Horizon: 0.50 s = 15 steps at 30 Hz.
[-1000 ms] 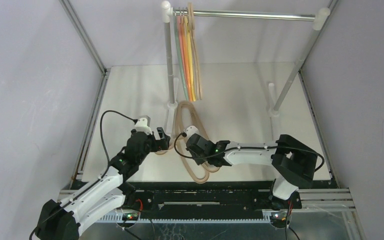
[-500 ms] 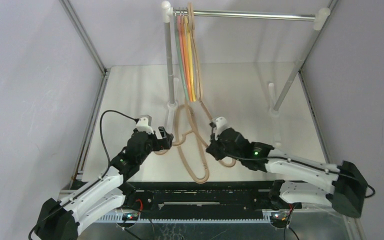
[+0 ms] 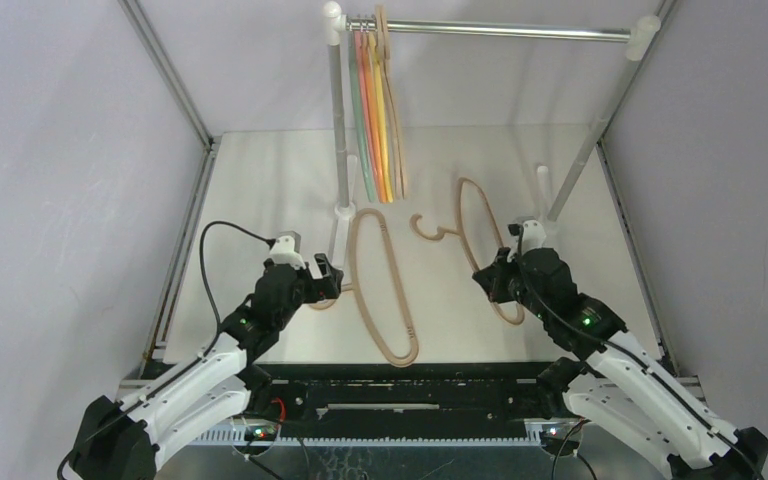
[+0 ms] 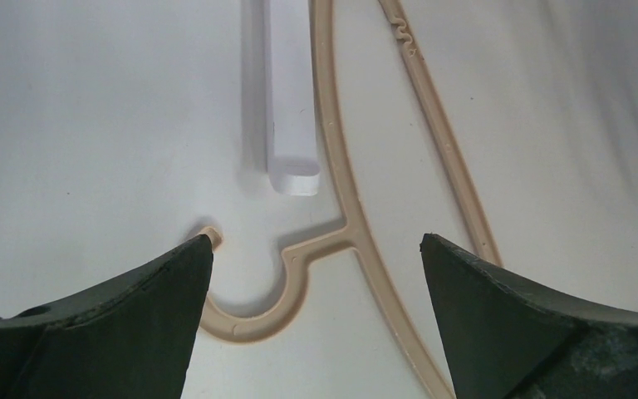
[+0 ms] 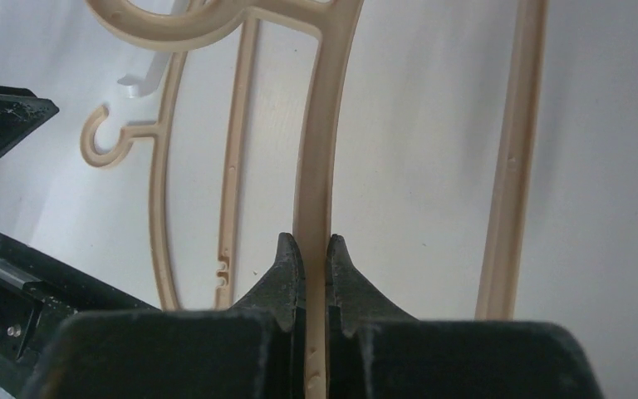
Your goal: Organize the hangers
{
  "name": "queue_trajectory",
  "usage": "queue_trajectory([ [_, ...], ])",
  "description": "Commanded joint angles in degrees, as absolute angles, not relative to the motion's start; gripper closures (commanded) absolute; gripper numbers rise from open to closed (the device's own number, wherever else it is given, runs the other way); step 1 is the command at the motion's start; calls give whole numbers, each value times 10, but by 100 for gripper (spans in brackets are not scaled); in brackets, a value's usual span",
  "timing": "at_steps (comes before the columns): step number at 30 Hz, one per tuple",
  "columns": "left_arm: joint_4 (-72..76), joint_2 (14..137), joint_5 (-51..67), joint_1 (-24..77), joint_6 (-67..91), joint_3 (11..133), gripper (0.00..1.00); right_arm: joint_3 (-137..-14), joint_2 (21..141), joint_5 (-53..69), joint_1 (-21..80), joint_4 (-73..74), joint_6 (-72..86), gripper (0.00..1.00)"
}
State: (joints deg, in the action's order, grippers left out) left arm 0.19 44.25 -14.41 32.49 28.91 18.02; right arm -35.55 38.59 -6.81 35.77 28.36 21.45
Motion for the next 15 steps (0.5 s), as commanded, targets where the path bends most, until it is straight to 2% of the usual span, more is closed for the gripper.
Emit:
queue_trajectory([
  [1,9,446,-160,326,277,180,1,-361,364,-51,340,284,233,100],
  [6,9,450,-167,327,277,177,1,-377,316,-48,314,268,246,100],
  [15,-11,452,-204,327,279,183,1,-480,263,-49,262,221,272,100],
])
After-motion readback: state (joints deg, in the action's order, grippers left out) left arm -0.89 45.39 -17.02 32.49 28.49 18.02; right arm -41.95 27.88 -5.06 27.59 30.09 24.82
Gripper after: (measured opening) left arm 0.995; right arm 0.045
